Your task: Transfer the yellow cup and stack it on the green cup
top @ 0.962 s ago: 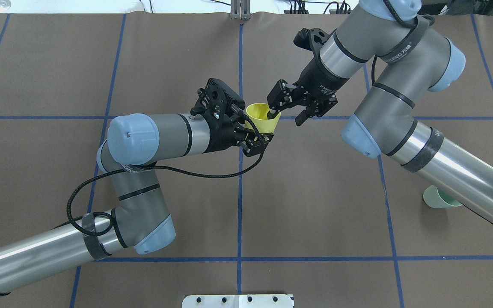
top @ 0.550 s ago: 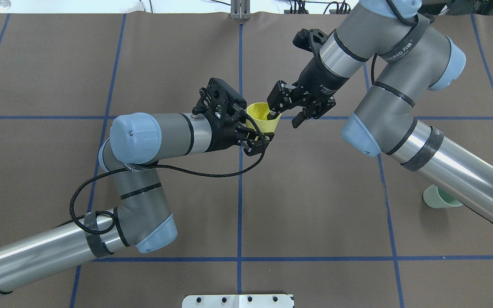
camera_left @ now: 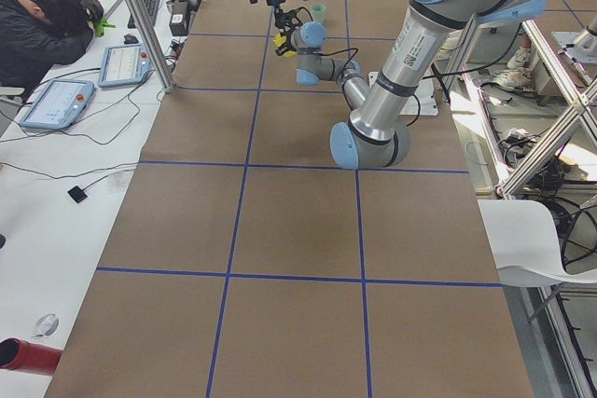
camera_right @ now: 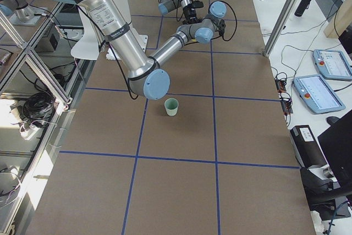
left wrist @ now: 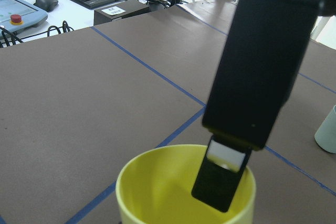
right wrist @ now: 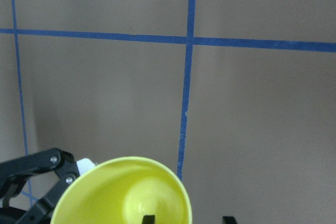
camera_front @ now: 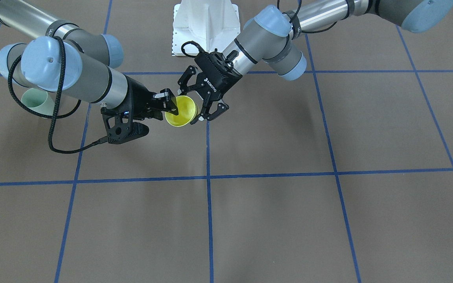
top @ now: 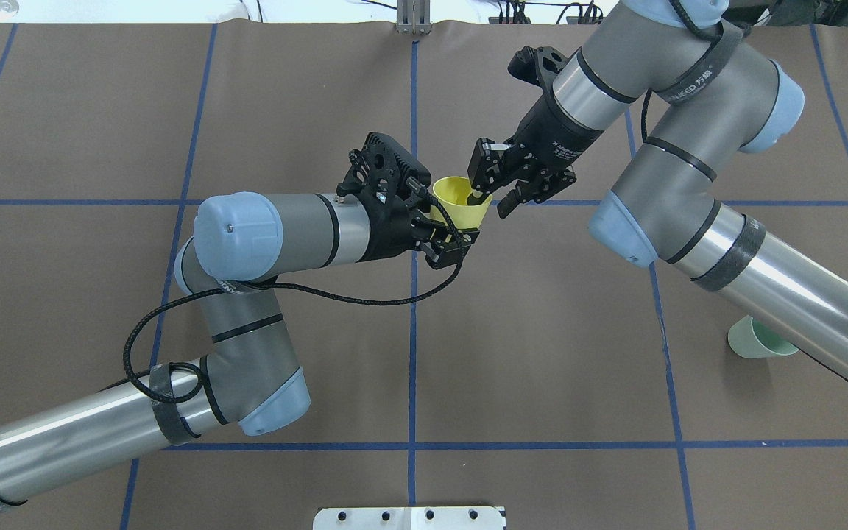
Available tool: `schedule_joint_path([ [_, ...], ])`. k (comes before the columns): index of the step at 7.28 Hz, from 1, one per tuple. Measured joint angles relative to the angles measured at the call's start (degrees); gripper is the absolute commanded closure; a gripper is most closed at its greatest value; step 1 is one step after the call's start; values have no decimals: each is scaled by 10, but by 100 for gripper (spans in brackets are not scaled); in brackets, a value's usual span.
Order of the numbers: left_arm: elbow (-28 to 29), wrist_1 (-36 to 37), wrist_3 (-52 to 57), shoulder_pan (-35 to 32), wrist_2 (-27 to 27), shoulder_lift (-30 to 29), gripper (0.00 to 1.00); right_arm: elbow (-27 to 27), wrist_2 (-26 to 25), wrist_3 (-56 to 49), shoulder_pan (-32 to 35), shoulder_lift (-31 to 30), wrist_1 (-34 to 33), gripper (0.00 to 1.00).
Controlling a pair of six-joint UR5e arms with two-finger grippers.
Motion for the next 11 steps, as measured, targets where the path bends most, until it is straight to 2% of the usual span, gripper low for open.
schedule_joint_path([
  [4, 4, 0, 1, 3, -3, -3, 100, -1, 0, 0, 5, -1, 1, 53],
  [6, 18, 0, 1, 6, -3, -19, 100, -1, 0, -1, 5, -2, 2, 64],
  [8, 22, 0, 1, 5, -5, -24, 100, -1, 0, -1, 5, -3, 3, 68],
  [9, 23, -2, 1, 5, -9, -24, 100, -1, 0, -1, 5, -4, 4, 74],
  [10, 23, -3, 1, 4, -10, -24, 100, -1, 0, -1, 5, -5, 4, 85],
  [11, 23, -4, 1, 4, -11, -24, 100, 0, 0, -1, 6, -6, 4, 89],
])
